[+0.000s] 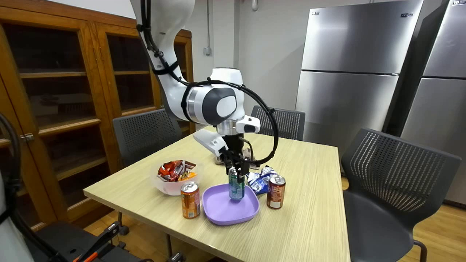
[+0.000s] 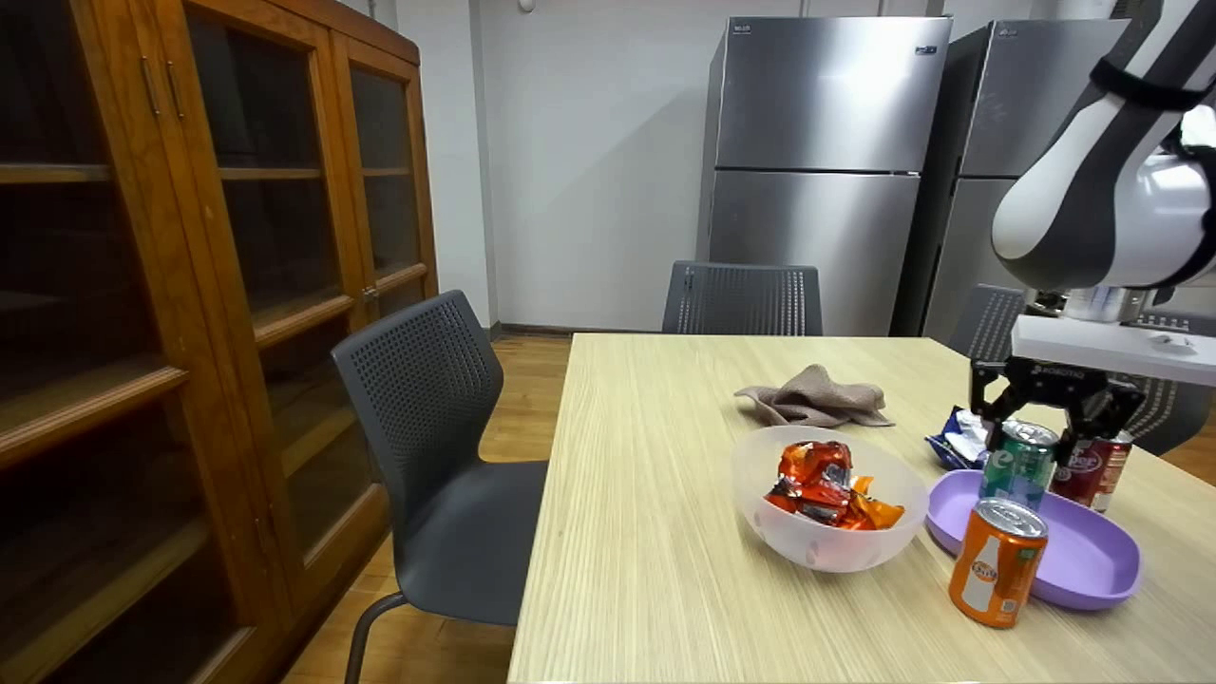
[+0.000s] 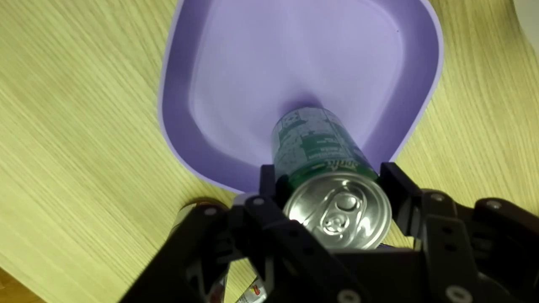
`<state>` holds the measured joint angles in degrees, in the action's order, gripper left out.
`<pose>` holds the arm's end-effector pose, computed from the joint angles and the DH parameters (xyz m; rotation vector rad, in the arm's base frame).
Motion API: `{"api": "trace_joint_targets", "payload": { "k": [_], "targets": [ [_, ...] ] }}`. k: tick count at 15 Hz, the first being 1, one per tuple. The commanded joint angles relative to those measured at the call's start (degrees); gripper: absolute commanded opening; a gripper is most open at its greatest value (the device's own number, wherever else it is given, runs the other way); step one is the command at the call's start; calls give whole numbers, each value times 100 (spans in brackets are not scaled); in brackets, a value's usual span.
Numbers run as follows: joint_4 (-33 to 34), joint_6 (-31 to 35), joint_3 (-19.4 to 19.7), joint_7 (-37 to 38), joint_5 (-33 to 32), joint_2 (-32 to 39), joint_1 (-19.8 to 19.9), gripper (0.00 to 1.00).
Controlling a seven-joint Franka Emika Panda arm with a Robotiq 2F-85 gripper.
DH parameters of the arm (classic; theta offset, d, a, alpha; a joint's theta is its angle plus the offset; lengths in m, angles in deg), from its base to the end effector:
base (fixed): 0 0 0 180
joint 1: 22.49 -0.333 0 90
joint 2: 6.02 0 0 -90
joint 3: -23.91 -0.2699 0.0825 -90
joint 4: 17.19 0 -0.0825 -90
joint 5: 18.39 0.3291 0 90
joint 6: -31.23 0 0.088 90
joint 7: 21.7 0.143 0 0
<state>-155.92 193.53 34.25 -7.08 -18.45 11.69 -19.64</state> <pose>0.4573 -0.1125 0.1655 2.9981 -0.7227 0.1665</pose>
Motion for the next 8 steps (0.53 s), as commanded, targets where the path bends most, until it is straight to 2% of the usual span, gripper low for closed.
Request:
{"api": "trace_joint_targets", "payload": {
  "k": [1,8],
  "targets": [
    [145,61,-68,28,197,84,8,38],
    [214,76,-62,46,259,180,-25,38]
  ]
}}
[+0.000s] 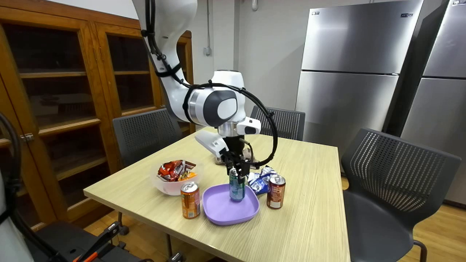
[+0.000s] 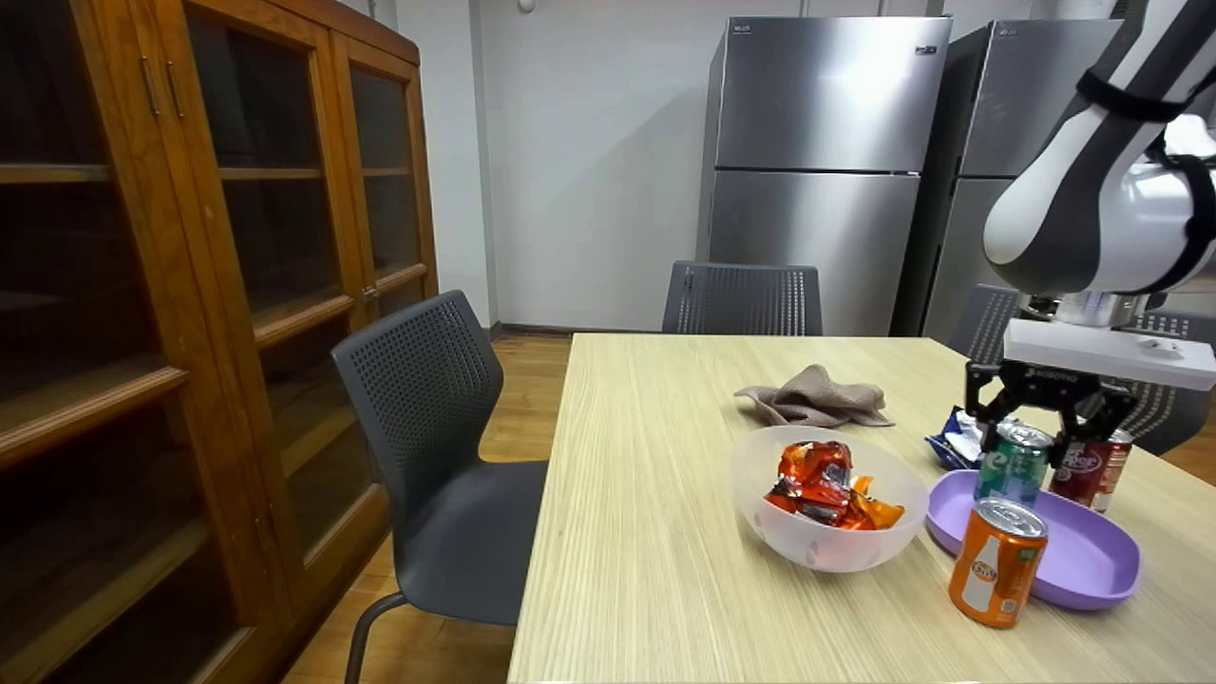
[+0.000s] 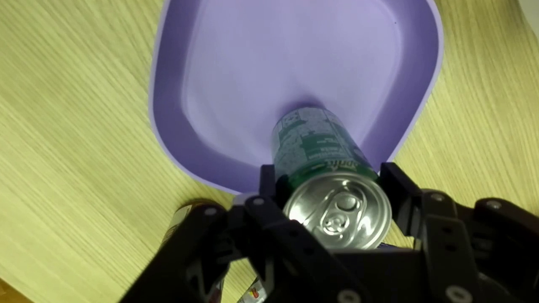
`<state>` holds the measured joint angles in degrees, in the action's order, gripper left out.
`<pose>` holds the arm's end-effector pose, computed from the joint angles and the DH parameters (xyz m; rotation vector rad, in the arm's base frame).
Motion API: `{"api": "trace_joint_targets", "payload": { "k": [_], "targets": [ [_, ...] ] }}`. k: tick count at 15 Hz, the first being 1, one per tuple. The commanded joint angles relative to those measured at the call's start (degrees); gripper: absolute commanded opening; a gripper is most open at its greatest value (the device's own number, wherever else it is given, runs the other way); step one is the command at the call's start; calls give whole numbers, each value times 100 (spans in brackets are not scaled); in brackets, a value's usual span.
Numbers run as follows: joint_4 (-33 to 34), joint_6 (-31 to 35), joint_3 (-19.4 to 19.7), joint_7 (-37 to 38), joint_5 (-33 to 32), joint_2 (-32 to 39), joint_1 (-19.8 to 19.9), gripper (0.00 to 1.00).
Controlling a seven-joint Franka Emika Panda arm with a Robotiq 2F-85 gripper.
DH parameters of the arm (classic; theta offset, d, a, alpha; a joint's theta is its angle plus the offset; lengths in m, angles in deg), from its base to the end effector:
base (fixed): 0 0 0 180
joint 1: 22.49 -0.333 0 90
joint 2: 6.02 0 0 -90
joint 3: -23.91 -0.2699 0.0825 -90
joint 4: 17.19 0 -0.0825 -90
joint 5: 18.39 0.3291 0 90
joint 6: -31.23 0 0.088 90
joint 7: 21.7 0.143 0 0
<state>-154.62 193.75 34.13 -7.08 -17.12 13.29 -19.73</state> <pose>0.4622 -0.1131 0.1600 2.9963 -0.7484 0.1660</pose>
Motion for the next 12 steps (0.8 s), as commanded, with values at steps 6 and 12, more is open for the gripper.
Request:
{"api": "trace_joint_targets", "payload": {
  "k": [6,12],
  "targets": [
    [80,23,-35,47,104,27,-63,49],
    [-298,-241,-95,-177,50,-604,-112,100]
  ]
}}
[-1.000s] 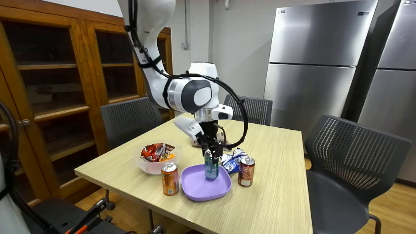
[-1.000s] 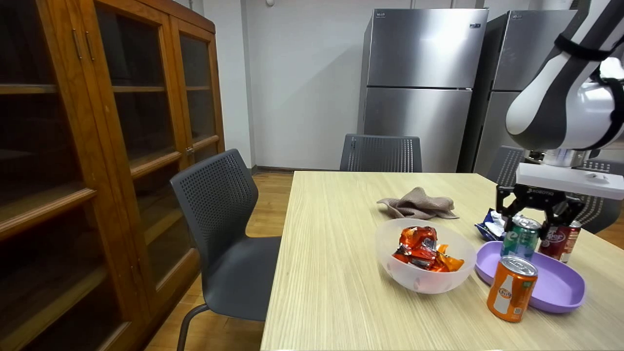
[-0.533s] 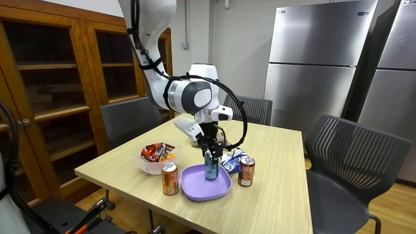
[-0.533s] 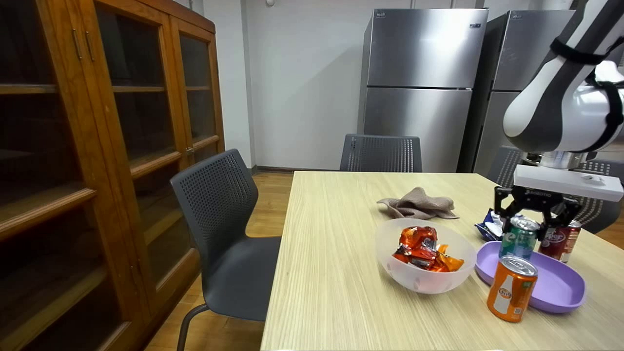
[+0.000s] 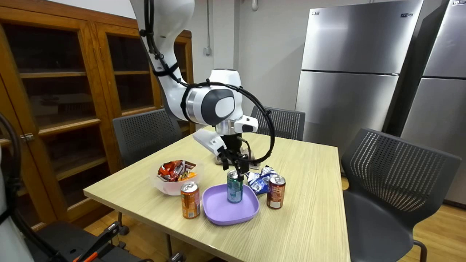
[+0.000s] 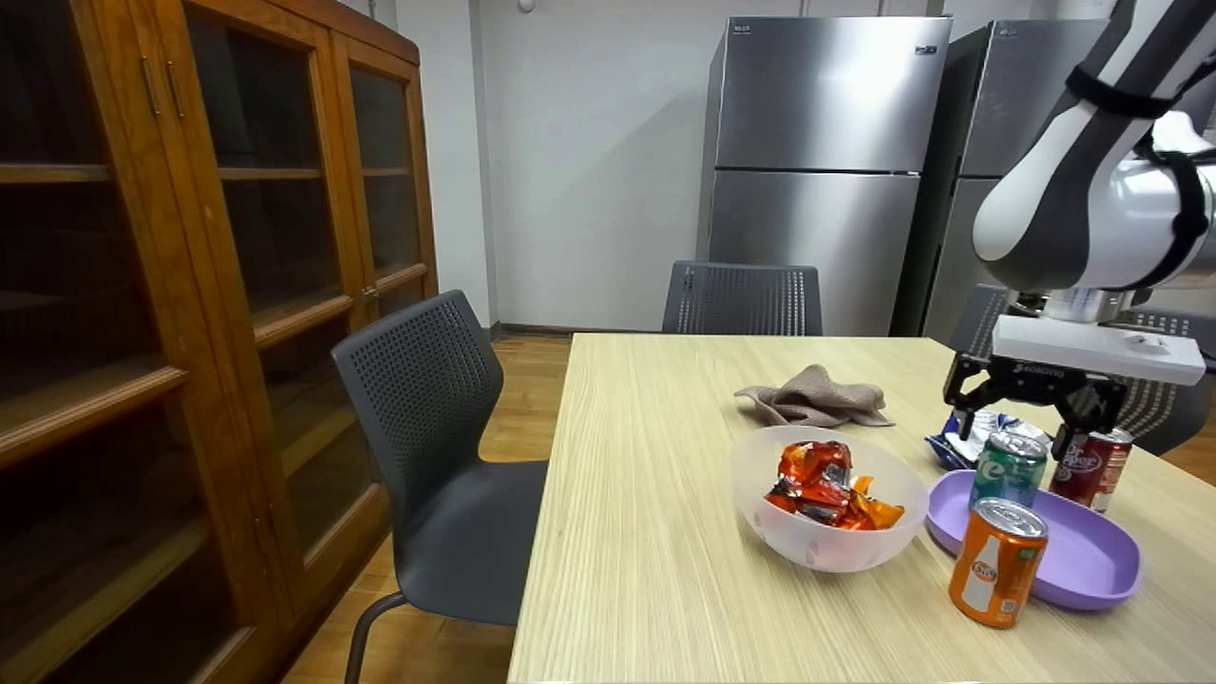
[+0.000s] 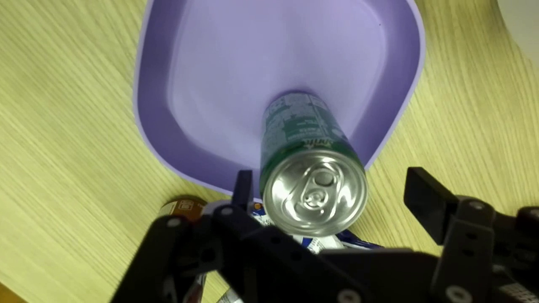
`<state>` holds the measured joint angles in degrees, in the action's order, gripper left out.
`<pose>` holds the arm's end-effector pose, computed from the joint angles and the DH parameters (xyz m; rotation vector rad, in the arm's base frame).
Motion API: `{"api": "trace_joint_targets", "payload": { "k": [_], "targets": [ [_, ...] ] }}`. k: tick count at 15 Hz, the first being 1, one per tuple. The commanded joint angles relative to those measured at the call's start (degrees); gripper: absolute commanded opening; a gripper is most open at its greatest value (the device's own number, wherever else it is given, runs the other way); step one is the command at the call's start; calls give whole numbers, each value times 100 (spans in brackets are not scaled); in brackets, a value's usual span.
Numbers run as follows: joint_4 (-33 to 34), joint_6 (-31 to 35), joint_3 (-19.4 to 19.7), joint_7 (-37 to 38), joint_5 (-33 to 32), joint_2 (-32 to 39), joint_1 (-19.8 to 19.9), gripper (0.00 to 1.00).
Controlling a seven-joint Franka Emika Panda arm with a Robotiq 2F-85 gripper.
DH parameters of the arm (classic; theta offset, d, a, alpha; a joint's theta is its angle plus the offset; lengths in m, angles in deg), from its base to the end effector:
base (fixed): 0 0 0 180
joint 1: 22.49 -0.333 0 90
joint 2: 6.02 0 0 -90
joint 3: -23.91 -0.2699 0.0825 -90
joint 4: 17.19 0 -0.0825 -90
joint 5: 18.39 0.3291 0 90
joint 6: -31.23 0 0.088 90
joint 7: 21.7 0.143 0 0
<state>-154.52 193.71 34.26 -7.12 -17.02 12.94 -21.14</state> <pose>0.4662 -0.1030 0.1634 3.0058 -0.7167 0.1781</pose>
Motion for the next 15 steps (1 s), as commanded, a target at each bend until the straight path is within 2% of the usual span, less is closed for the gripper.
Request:
{"api": "trace_joint_targets", "payload": {
  "k": [1,9,15],
  "targets": [
    [-370,-301,-178,-272,84,-698,71,100],
    [-1043,-996,-502,-1027,343,-1885,142,100],
    [-1465,-1520,-497,-1443,18,-2432,101,100]
  ]
}}
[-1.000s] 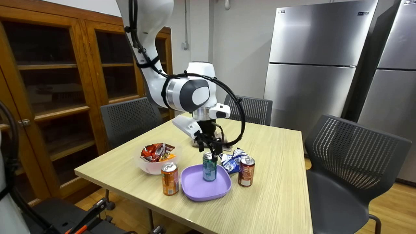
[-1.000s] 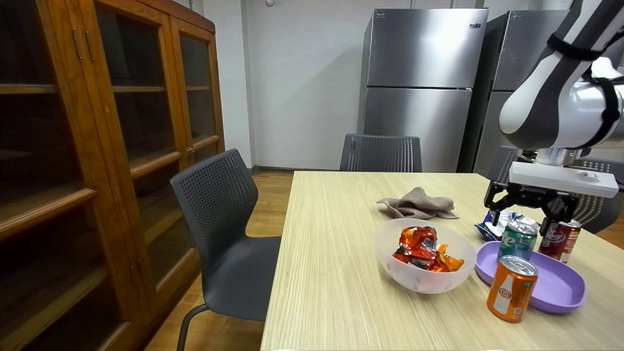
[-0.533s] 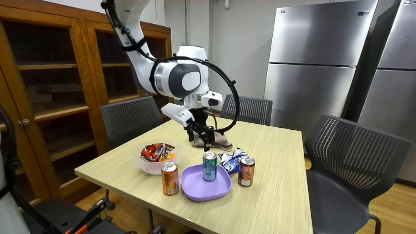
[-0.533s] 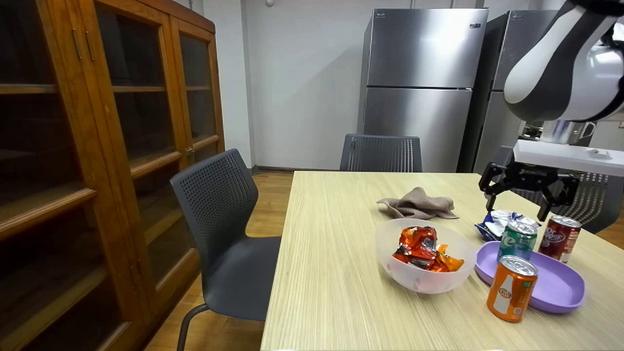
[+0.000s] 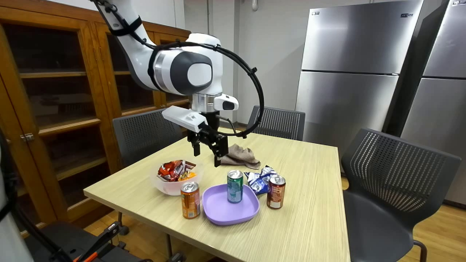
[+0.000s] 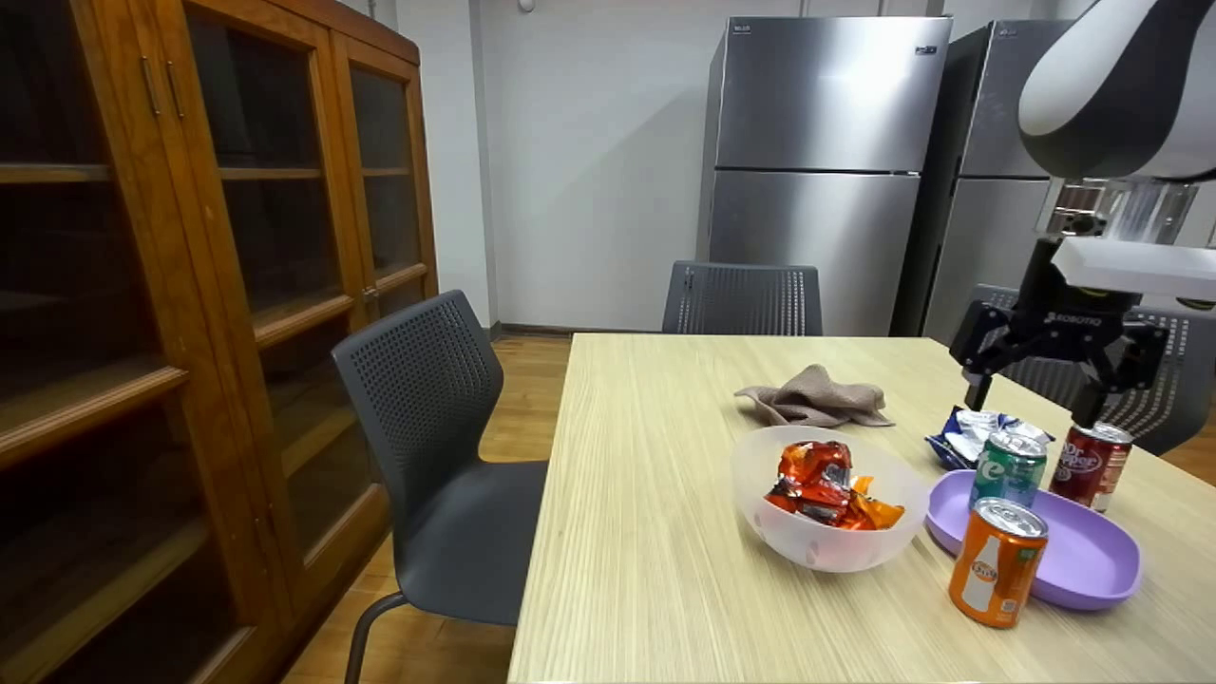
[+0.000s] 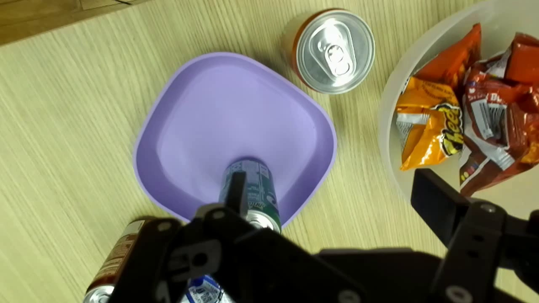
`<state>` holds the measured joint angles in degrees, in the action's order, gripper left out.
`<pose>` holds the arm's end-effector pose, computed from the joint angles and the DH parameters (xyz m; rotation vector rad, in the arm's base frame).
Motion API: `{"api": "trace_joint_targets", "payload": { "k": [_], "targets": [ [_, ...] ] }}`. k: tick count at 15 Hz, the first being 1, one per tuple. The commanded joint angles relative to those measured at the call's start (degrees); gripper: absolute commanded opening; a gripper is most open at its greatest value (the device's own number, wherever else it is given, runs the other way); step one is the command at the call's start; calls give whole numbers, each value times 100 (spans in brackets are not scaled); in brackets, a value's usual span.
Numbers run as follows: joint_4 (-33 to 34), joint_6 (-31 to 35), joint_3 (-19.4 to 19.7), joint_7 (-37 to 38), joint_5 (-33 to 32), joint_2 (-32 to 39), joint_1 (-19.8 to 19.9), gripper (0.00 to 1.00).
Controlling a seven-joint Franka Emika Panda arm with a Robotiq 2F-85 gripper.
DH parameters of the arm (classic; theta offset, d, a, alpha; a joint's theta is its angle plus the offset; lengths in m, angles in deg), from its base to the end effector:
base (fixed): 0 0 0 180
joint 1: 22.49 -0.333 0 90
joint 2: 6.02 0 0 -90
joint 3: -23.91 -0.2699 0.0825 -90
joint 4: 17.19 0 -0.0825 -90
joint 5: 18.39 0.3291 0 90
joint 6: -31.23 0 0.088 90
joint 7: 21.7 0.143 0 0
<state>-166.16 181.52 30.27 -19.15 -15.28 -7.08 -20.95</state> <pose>0.4121 -0.0573 0.2301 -3.0925 0.3557 -0.0665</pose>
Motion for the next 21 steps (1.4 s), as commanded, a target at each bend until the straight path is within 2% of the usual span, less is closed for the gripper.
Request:
{"api": "trace_joint_targets", "payload": {
  "k": [1,9,15,21],
  "targets": [
    [-355,-350,-103,-286,-224,-477,81,100],
    [-716,-106,-329,51,-1527,-317,45,100],
    [-821,222,-449,112,-1894,-88,21,100],
    [-800,828,-410,131,-1949,362,-26,100]
  ]
}}
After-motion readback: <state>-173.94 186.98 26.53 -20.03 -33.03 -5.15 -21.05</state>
